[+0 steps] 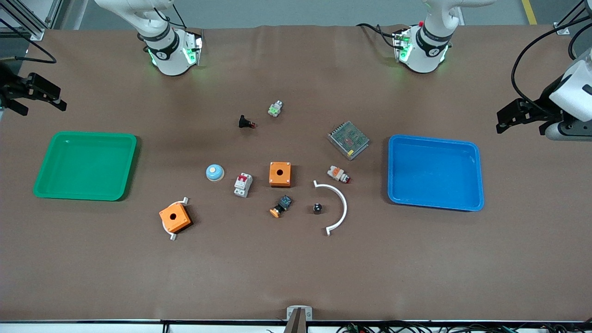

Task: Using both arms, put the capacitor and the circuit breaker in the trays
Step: 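Move the left gripper from the blue tray toward the black capacitor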

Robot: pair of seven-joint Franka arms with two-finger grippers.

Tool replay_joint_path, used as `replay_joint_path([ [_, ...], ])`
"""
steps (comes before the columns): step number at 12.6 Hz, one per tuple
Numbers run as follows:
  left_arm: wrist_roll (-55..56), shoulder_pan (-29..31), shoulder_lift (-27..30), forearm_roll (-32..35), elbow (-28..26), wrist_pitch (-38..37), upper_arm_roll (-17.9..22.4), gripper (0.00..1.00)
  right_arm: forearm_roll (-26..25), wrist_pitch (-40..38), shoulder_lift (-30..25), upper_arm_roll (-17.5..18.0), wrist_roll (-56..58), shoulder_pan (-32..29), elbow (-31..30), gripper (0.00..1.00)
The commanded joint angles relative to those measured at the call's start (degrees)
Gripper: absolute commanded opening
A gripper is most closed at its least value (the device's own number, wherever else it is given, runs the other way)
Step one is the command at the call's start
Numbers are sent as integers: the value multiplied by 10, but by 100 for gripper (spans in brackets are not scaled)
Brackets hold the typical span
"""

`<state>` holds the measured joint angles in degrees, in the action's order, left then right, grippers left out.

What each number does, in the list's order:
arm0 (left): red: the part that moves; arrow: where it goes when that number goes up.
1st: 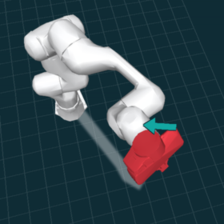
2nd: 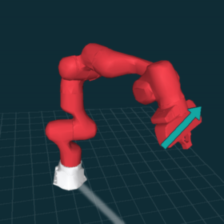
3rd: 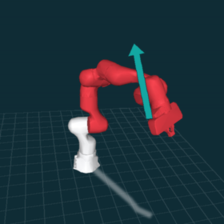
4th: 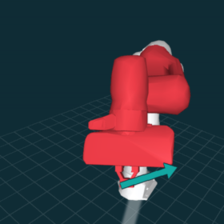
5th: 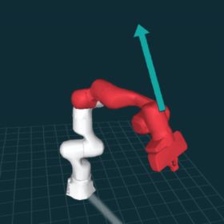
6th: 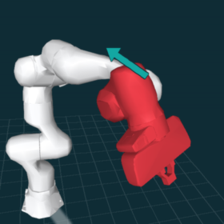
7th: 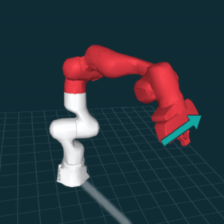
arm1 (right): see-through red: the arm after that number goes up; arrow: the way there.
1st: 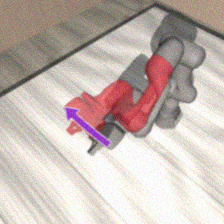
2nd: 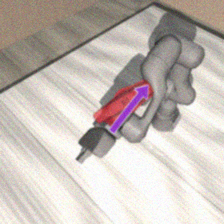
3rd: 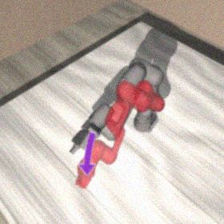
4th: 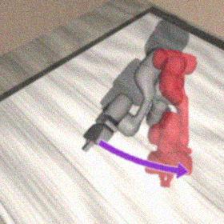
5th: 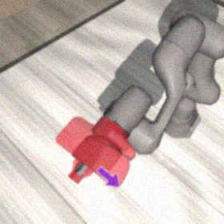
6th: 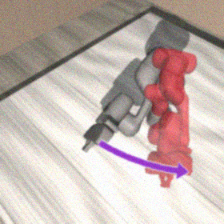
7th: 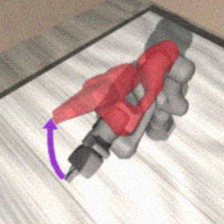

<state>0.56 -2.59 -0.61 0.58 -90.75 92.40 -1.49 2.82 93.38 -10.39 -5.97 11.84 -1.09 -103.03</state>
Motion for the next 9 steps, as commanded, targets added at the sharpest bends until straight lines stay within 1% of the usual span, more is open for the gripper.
replay_joint_path([
  [1, 6, 3, -5, -7, 9, -10, -4, 100, 10, -7, 6, 7, 8, -12, 11, 100],
  [4, -2, 6, -5, -7, 11, -10, -4, 100, 10, -7, 9, 7, 8, -12, 11, 100],
  [6, 3, 0, -23, -5, 5, -14, -4, 100, 10, -7, 10, 8, 8, -11, 11, 100],
  [7, -2, 0, -26, -5, 0, -34, -6, 100, 11, -7, 10, 7, 8, -12, 11, 100],
  [9, -4, -3, -45, -8, -2, -40, -7, 100, 10, -7, 10, 8, 8, -12, 11, 100],
])
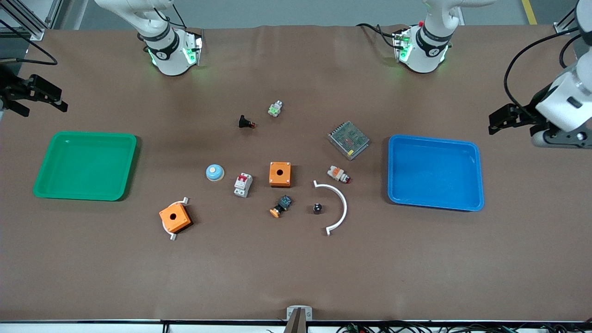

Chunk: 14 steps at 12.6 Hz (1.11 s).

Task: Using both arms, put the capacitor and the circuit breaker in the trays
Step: 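Move the left gripper from the blue tray toward the black capacitor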

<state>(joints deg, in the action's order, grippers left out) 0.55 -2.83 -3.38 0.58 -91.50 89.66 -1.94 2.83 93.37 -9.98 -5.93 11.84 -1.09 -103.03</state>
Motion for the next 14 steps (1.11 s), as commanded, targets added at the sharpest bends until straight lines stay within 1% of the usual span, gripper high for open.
replay_joint_path([
  [1, -4, -5, -29, -8, 6, -12, -3, 100, 10, -7, 8, 7, 8, -11, 11, 100],
  [3, 10, -37, -64, -8, 11, -11, -3, 100, 10, -7, 10, 7, 8, -12, 11, 100],
  [5, 72, -71, -115, -6, 25, -8, -3, 100, 10, -7, 11, 7, 8, -12, 11, 100],
  [6, 93, -82, -150, -7, 52, -8, -4, 100, 10, -7, 11, 7, 8, -12, 11, 100],
  [8, 144, -130, -214, -5, 97, 4, -3, 100, 11, -7, 12, 7, 8, -11, 11, 100],
  [9, 184, -147, -238, -5, 114, 24, -3, 100, 11, -7, 11, 7, 8, -12, 11, 100],
  [10, 217, -161, -255, -4, 119, 56, -3, 100, 11, -7, 11, 7, 8, -11, 11, 100],
  [12, 247, -188, -272, -5, 120, 121, -3, 100, 10, -6, 11, 7, 7, -11, 11, 100],
  [14, 307, -210, -296, -8, 124, 186, -4, 100, 10, -6, 12, 7, 7, -10, 10, 100],
])
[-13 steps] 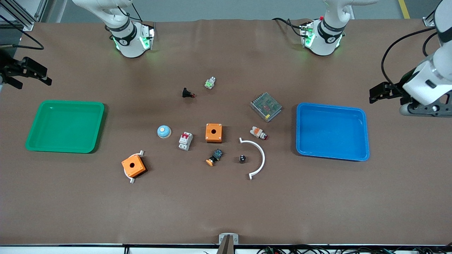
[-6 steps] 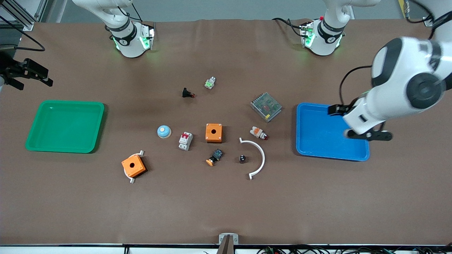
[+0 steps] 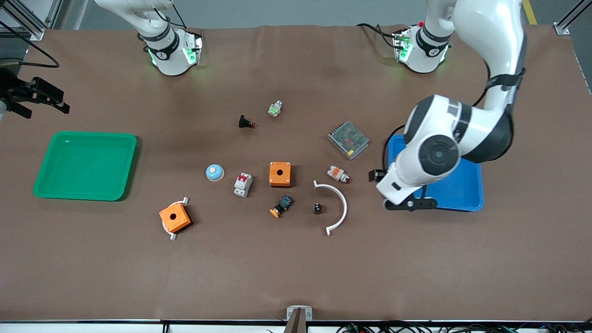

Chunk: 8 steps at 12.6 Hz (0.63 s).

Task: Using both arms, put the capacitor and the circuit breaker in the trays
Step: 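Move the left gripper from the blue tray toward the black capacitor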

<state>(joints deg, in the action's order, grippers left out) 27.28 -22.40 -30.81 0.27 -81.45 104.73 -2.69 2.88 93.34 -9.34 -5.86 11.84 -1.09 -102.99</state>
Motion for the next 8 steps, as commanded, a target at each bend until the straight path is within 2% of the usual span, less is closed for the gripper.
replay_joint_path([
  [1, 81, -27, -41, -11, 30, 78, 2, 100, 10, -4, 6, 7, 6, -9, 9, 100],
  [5, 164, -70, -93, -32, 38, 231, 2, 100, 11, -3, 6, 8, 5, -7, 8, 100],
  [8, 179, -91, -134, -90, 38, 317, 3, 100, 11, -3, 6, 8, 3, -7, 9, 100],
])
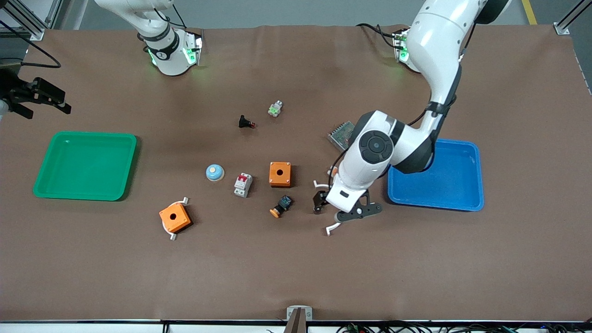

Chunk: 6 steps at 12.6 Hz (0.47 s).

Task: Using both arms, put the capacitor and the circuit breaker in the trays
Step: 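Grasp the black capacitor with the left gripper while the right gripper reaches the breaker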

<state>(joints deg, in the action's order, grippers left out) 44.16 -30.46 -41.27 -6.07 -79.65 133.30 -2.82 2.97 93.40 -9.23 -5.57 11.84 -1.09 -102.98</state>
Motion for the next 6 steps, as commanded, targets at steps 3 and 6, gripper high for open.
replay_joint_path([
  [3, 11, -20, -64, -28, 21, 107, 4, 100, 10, 6, 18, 6, -28, 6, 8, 100],
  [6, 3, -25, -90, -28, 23, 142, 5, 100, 10, 61, 54, 6, -87, 45, -7, 100],
])
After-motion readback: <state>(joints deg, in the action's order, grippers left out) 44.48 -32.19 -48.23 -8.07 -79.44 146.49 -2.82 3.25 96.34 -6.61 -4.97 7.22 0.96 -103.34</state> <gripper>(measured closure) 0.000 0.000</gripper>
